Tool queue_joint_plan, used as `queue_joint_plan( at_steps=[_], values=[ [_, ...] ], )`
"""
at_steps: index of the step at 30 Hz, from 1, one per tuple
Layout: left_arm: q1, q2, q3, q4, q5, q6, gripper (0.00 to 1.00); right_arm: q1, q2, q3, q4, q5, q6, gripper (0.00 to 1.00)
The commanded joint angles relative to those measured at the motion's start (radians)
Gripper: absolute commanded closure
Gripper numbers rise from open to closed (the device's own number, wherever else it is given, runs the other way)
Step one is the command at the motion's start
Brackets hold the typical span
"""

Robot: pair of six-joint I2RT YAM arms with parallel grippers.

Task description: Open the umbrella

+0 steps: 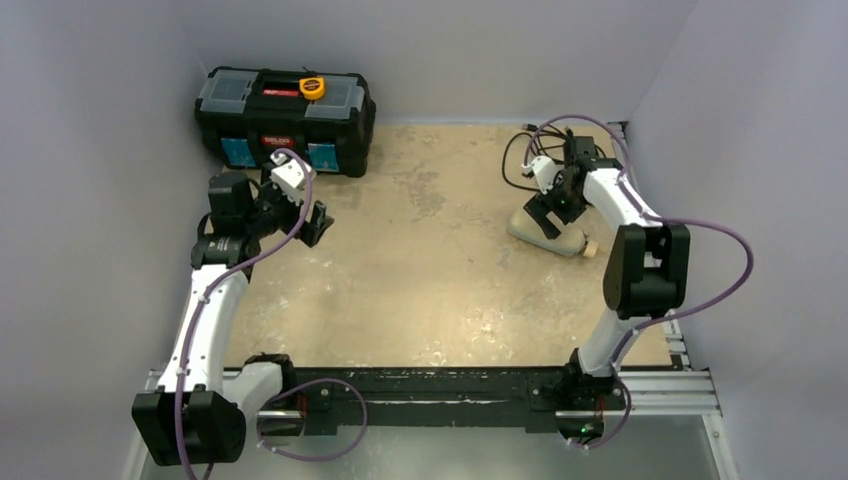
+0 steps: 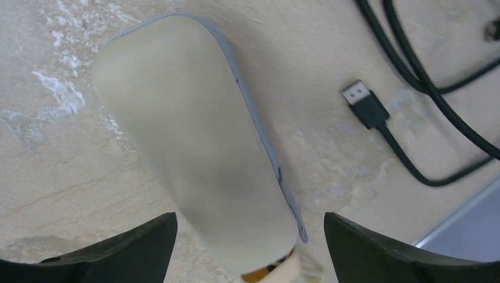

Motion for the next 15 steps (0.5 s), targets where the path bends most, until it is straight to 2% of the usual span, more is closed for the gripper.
queue_joint_plan(
  at_steps=[1, 5, 7, 8, 13, 15],
  values=[
    [-0.011, -0.027, 0.009, -0.025, 0.012, 0.024, 0.0, -0.01, 0.132, 0.081, -0.189, -0.126, -0.176, 0.07],
    [-0.011, -0.03, 0.034, -0.058, 0.006, 0.018, 0.0, -0.01, 0.212, 0.122, -0.244, -0.178, -0.217, 0.13],
    [-0.011, -0.037, 0.042, -0.066, 0.007, 0.017, 0.0, -0.01, 0.238, 0.134, -0.255, -0.198, -0.198, 0.18],
    [-0.012, -0.04, 0.045, -0.076, 0.013, 0.023, 0.0, -0.01, 0.252, 0.145, -0.27, -0.224, -0.179, 0.24],
    [-0.048, -0.091, 0.007, -0.134, 0.04, 0.131, 0.0, 0.006, 0.293, 0.195, -0.311, -0.451, 0.001, 0.4],
    [-0.1, -0.117, -0.032, -0.147, 0.043, 0.198, 0.0, 0.024, 0.297, 0.177, -0.272, -0.537, 0.112, 0.45]
  ],
)
